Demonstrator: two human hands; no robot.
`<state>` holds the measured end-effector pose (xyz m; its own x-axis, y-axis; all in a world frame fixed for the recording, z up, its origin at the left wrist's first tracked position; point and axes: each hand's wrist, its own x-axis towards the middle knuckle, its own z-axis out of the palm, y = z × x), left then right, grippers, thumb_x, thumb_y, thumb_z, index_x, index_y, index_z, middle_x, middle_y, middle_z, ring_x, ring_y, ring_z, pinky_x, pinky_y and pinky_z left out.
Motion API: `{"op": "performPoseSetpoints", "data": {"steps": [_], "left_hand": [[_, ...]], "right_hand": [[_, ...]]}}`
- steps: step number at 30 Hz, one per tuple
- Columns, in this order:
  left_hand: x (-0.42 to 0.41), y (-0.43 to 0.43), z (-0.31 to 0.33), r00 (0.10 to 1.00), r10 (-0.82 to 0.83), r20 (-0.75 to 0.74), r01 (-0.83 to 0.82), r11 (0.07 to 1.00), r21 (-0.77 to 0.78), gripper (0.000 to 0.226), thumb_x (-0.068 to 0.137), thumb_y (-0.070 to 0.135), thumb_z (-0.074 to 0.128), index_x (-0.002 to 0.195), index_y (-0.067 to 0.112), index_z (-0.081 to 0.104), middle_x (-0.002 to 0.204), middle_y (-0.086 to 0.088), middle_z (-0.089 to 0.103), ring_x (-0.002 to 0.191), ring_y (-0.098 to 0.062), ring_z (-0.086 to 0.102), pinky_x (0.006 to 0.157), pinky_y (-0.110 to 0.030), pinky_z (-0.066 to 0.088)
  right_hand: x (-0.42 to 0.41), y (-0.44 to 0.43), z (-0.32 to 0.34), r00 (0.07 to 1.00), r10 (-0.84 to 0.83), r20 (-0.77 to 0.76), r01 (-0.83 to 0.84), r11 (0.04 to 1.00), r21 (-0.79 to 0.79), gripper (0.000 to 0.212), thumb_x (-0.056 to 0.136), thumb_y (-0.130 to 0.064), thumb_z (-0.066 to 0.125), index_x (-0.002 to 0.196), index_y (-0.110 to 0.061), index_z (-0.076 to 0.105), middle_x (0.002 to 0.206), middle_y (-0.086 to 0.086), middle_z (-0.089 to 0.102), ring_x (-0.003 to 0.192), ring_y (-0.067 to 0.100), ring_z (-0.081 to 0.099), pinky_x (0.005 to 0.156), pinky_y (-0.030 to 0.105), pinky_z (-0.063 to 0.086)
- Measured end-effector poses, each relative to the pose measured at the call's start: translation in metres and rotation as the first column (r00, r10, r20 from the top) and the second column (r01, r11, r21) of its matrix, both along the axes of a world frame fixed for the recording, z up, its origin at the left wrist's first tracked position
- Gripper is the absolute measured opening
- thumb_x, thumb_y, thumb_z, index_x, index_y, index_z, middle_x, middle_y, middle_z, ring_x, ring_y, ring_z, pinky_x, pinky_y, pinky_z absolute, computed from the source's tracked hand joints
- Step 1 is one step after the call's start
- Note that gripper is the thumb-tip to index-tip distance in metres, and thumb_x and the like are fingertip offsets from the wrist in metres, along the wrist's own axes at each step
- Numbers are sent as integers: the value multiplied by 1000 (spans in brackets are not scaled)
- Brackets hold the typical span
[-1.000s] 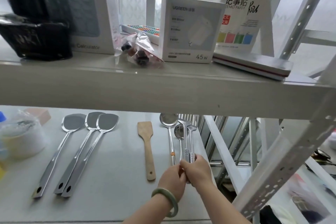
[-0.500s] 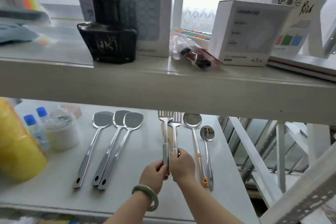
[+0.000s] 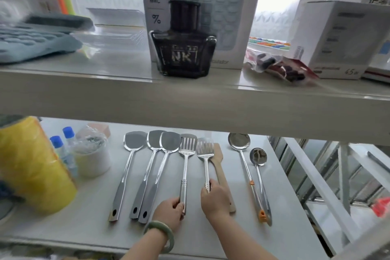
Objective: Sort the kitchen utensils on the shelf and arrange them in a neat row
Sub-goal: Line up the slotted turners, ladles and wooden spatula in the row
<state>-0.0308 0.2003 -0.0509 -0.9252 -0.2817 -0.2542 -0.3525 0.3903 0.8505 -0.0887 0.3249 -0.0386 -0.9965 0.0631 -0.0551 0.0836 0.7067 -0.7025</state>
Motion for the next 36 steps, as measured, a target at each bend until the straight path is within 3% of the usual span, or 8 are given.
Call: {"op": "performPoseSetpoints", "data": {"steps": [3,5,7,10,14,20,27,36], "left_hand": [[2,-2,6,996,-79,38,87,946,-313,20,89,23,50,74,20,63,78,-1,66,76,-20,59,73,-29,45],[2,-1,8,994,-81,68,103,898,-428,24,89,29,49,103,17,65,107,-10,63,103,-24,58,90,-27,44],[2,1,10,993,-88,82,117,873,-473,33,90,30,47,119,17,57,120,-11,54,115,-25,52,100,-27,39],[-3,7,17,994,-106,-11,86,858,-506,39,91,28,47,129,21,46,122,-5,46,114,-20,50,104,-27,36],[-12,32,25,960,-230,-159,124,861,-494,43,90,24,48,133,22,44,123,1,45,117,-15,46,107,-22,31],[-27,93,24,907,-412,-87,314,800,-512,49,90,29,48,137,25,34,143,0,30,134,-17,30,115,-25,21],[-53,135,0,870,-454,193,476,673,-566,56,93,39,40,143,27,19,156,-16,-2,145,-27,2,121,-38,12],[-59,159,-10,855,-487,177,486,635,-601,39,95,17,34,133,7,38,152,-22,14,143,-36,11,120,-40,18]], "right_hand": [[-2,-2,-6,997,70,31,-72,994,81,7,83,-18,48,77,-18,52,94,12,61,90,27,52,69,28,31],[-3,0,-7,994,100,43,-104,989,109,25,86,-20,48,107,-12,60,110,14,58,106,29,52,83,30,38],[-3,8,-4,996,68,-55,-62,993,105,36,86,-19,52,121,-10,57,116,13,56,112,29,51,97,33,39],[-8,34,2,956,-61,-287,93,991,97,31,80,-7,60,110,-7,65,102,16,62,99,34,57,89,38,46],[-23,85,5,937,-217,-273,262,955,139,36,76,-6,60,112,-7,63,111,21,61,103,39,51,94,43,42],[-23,135,-13,1000,16,2,-16,947,322,52,86,-31,43,137,-22,40,150,13,30,139,28,23,115,39,22],[-19,150,-19,991,128,30,-131,972,196,60,90,-5,38,145,-9,16,156,8,17,143,20,15,118,28,9],[-19,172,-23,997,58,45,-67,974,218,63,87,0,33,146,-6,10,156,8,14,144,21,11,119,27,6]]}}
